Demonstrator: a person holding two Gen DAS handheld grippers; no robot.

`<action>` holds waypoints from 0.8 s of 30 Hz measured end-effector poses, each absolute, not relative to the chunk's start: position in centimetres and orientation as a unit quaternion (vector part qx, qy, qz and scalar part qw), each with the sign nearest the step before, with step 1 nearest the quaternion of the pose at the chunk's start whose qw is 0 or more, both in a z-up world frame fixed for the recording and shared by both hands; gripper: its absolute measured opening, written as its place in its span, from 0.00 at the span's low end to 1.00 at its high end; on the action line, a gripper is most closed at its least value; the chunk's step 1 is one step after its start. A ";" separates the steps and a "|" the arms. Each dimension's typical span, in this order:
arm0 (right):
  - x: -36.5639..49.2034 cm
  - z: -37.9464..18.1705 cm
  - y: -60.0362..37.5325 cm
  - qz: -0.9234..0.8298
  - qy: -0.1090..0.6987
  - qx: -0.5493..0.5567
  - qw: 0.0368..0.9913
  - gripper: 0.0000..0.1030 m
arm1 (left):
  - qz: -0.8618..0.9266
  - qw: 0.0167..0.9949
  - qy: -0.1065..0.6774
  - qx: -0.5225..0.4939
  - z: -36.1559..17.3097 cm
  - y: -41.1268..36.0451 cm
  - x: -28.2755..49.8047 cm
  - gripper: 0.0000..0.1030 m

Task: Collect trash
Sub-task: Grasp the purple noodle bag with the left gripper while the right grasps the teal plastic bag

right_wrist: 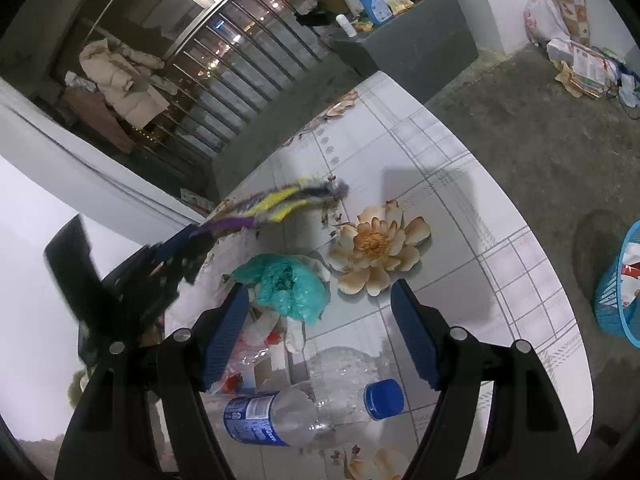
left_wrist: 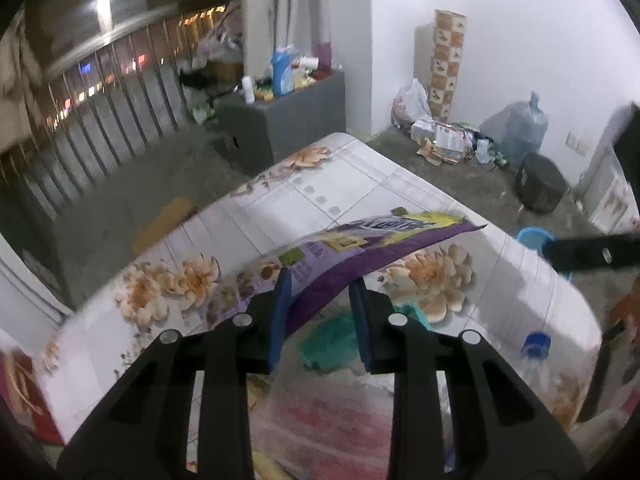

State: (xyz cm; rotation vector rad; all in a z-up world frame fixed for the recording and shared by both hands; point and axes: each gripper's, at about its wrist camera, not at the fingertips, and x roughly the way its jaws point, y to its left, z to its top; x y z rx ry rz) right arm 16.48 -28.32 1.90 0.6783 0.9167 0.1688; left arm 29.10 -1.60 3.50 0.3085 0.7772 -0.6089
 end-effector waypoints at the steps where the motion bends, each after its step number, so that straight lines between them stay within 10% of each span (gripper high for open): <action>1: 16.5 1.9 -28.2 0.082 0.433 0.322 0.838 0.70 | -0.291 0.869 0.374 0.144 3.4 -1.5 29.6 0.22; 8: 18.5 1.9 -26.7 0.117 0.445 0.306 0.834 0.68 | -0.269 0.880 0.379 0.101 3.6 -0.2 31.9 0.03; 19: 25.5 -2.5 -21.5 0.165 0.533 0.241 0.794 0.63 | -0.244 0.899 0.349 0.100 5.1 1.1 31.5 0.01; 24: 26.4 -4.3 -20.0 0.158 0.553 0.206 0.792 0.38 | -0.238 0.906 0.333 0.108 6.0 1.5 31.4 0.00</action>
